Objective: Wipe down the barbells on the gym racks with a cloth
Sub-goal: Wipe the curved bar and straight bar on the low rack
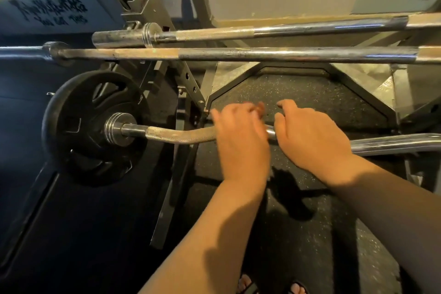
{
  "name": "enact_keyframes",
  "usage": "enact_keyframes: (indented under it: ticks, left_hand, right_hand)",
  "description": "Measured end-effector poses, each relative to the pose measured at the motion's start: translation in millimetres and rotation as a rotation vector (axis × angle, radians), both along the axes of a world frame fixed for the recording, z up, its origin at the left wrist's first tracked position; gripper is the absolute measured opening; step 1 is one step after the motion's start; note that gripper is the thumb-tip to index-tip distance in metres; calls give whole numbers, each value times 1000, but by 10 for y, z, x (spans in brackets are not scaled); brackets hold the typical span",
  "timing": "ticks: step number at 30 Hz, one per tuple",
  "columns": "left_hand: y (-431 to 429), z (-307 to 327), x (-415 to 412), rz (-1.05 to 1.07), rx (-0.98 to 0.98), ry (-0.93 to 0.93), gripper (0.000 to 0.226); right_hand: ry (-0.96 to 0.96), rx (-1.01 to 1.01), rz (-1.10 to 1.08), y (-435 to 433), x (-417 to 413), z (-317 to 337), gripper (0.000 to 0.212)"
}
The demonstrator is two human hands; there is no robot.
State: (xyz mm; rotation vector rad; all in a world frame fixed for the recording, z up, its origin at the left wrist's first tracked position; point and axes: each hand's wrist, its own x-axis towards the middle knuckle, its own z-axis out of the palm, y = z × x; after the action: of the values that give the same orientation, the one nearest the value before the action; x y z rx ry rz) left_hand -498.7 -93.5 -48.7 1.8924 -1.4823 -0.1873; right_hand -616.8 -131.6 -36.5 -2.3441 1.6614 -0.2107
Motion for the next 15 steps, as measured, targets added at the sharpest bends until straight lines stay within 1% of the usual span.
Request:
enact_keyframes:
  ticks: [2,3,4,5,6,8,10,12,13,15]
  left_hand:
    - [-32,22,-74,-164,64,-82,24]
    - [-25,34,-12,-205,98,-130,27]
    - [5,28,112,-201,109,-167,28]
    - [49,21,241,-148,104,-186,28]
    - [89,2,403,-53,98,-177,28]
    - [152,-31,623,151,77,-77,27]
    - [148,-72,552,270,46,2,23]
    - [108,-81,309,321,22,46,22]
    - [79,-72,166,313,13,78,23]
    - [38,-85,-115,222,25,130,24]
  right_hand:
    - [14,-8,66,14,-49,8,35]
    - [31,-11,64,22,-85,17,34]
    - [39,-15,38,29,-144,14,33]
    - [59,-27,-5,45,-228,29,29]
    - [90,-72,-8,70,-305,40,24]
    - [146,-101,-47,123,-473,18,15]
    - [161,-123,-95,137,-715,-58,21]
    - [166,-100,-167,165,-908,-114,36]
    - [162,-82,-203,177,-973,-147,43]
    - [137,-101,-193,184,-1023,-191,45]
